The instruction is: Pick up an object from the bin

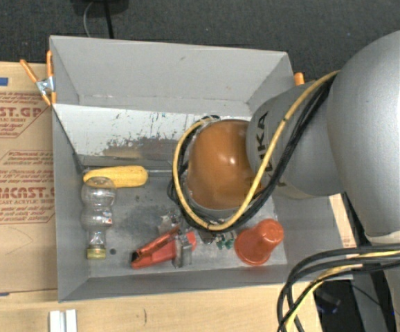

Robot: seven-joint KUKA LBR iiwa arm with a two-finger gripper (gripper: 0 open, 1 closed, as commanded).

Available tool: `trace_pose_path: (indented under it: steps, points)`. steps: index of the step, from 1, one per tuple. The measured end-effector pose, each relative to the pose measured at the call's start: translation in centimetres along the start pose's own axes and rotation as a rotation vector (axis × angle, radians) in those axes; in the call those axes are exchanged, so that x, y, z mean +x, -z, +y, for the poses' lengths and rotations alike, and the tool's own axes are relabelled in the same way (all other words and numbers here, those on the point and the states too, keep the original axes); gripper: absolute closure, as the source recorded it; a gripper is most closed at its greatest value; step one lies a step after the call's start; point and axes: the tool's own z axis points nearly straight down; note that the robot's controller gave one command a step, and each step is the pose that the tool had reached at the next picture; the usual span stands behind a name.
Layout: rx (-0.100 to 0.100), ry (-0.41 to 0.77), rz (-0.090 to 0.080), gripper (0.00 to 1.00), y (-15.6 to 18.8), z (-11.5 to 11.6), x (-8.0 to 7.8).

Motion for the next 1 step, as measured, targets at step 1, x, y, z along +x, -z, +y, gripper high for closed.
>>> trace_pose_path:
  steps: [1]
  points:
    - [0.000, 0.018, -0.006, 1.00, 6.25, -0.10, -0.89]
